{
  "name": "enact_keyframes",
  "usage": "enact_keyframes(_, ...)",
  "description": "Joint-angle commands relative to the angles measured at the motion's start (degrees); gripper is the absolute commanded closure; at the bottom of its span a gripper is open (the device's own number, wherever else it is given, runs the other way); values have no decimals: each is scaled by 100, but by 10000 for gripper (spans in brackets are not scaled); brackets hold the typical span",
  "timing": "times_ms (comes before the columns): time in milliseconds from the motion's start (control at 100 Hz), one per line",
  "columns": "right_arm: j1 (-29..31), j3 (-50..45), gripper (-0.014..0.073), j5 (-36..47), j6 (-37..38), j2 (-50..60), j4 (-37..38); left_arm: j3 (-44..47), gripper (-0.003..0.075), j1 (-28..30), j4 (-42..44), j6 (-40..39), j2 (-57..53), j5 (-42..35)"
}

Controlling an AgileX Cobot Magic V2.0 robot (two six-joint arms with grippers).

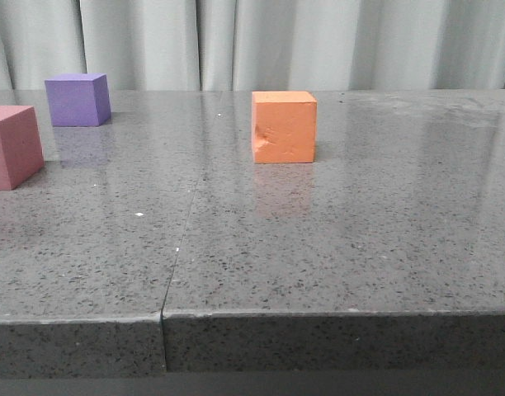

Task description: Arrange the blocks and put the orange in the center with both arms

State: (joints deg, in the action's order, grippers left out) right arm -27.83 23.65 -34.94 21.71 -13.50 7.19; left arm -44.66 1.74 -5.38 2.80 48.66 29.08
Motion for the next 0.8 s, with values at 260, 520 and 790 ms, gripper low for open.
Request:
enact_keyframes(260,20,143,661,447,-30,-48,104,-924,41,11,-33,435,828,-505)
enact_keyframes(520,20,143,661,447,-30,-48,104,-1597,81,-431,-168,715,1352,-404)
enact_keyframes(790,20,143,661,447,-30,-48,104,-2727,93,-1263,-255,1545,2345,761)
